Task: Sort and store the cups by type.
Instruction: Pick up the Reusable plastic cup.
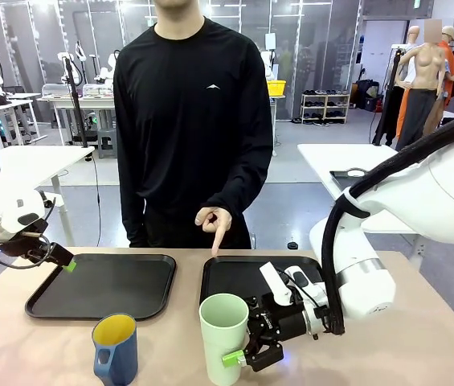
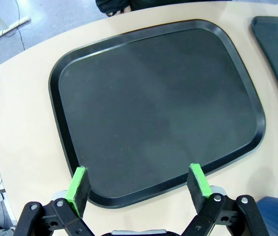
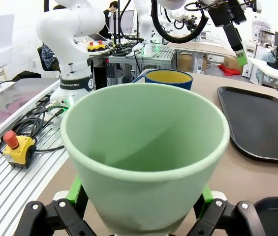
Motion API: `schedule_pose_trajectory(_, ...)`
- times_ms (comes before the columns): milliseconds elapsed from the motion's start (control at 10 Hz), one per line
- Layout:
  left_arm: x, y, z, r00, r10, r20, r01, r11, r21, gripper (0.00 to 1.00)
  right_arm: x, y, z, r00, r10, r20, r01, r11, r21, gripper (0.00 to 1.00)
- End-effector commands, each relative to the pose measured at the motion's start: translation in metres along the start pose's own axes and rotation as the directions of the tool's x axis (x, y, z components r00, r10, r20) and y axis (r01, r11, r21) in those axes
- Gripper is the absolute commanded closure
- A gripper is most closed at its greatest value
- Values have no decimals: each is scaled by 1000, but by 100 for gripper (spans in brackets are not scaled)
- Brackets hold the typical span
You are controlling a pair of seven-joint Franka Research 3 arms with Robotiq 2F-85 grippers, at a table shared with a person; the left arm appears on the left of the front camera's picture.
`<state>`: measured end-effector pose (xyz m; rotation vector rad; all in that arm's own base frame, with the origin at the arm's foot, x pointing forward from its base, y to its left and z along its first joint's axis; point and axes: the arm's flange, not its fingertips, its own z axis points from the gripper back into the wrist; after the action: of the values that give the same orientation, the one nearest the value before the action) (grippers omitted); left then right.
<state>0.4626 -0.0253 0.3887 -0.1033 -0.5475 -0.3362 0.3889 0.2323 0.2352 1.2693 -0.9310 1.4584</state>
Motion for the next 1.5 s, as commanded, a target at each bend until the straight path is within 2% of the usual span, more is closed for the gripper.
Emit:
schedule_pose_trajectory(0,1,1,1,1000,-2,1,2,1000,2,0,2,-5,-4,1000,-12,-11,12,1000,25,17)
schedule_pose_trajectory(100,1,1,1,1000,-2,1,2,1000,2,0,2,-5,-2,999,-32,4,32,999,14,18)
schedule_pose_trajectory(200,1,1,1,1000,-2,1,2,1000,2,0,2,-5,-2,999,-36,5,36,999,11,36)
schedule_pose_trajectory(300,1,1,1,1000,-2,1,2,1000,2,0,2,-5,-2,999,-43,6,43,999,12,37)
schedule_pose_trajectory(400,1,1,1,1000,-2,1,2,1000,2,0,3,-3,-2,999,-40,4,40,999,12,31)
schedule_pose_trajectory(500,1,1,1,1000,-2,1,2,1000,2,0,13,4,-2,1000,-30,-8,30,1000,7,56)
schedule_pose_trajectory(600,1,1,1,1000,-2,1,2,1000,2,0,26,13,-2,1000,-16,-8,16,1000,-2,42)
schedule_pose_trajectory(1000,1,1,1,1000,-2,1,2,1000,2,0,67,39,-1,1000,24,-2,-24,999,-29,42)
schedule_pose_trajectory(1300,1,1,1,1000,-2,1,2,1000,2,0,71,44,5,999,35,-28,-36,998,-46,42)
schedule_pose_trajectory(1400,1,1,1,1000,-2,1,2,1000,2,0,69,40,4,998,61,-16,-61,998,-9,42)
